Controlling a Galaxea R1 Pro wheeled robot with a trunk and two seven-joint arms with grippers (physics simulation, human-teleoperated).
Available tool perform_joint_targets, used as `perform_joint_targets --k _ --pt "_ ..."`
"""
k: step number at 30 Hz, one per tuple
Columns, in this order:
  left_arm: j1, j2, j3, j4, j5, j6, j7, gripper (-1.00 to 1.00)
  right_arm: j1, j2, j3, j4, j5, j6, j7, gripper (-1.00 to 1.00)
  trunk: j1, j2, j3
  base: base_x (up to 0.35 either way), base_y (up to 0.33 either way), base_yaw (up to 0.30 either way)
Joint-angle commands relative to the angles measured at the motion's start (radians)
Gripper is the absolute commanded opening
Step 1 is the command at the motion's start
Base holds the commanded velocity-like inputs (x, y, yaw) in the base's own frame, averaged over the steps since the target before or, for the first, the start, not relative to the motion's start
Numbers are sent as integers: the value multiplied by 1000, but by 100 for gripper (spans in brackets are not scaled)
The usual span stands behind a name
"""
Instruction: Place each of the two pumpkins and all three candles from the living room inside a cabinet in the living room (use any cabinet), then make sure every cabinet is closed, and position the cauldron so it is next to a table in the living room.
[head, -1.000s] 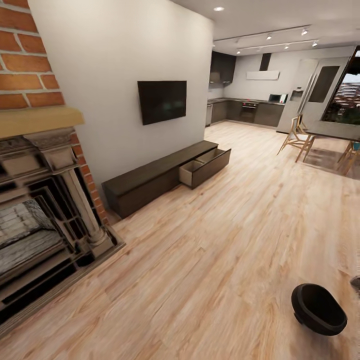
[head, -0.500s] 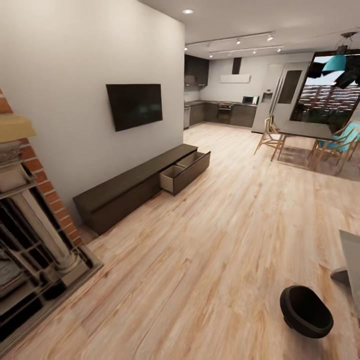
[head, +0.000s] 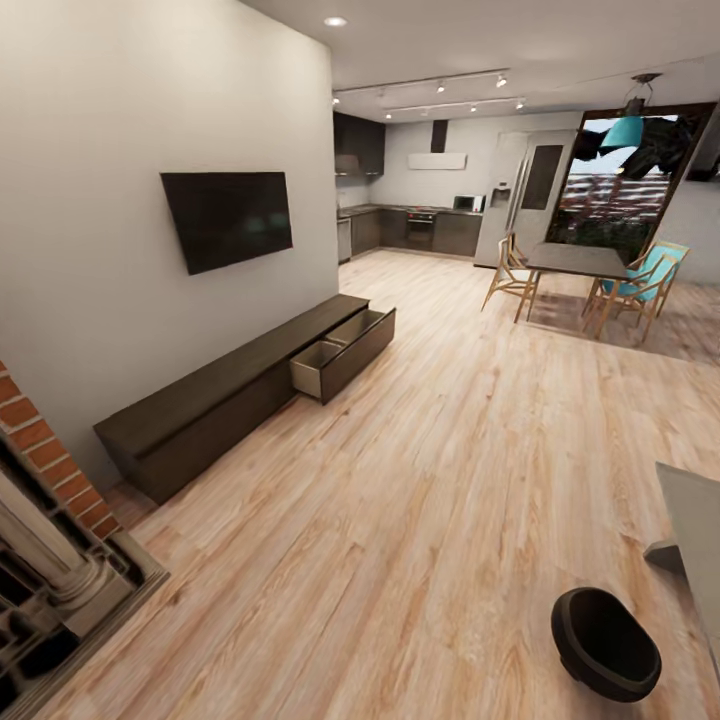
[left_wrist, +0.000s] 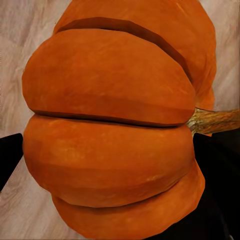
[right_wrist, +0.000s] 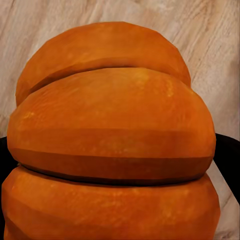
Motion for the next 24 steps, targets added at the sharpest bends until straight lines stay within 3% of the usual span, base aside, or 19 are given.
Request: perform_joint_targets --k 1,11,24 --pt "0 0 -1 0 -2 1 2 -100 0 0 -2 1 -1 0 -1 -100 0 0 0 330 0 -6" --pt "0 0 -1 -1 -2 1 2 -100 1 2 0 2 -1 1 0 -100 0 0 1 330 0 -20" --pt "0 0 -1 0 -2 1 2 -100 1 0 -2 1 -2 1 1 -100 0 0 11 330 0 -247"
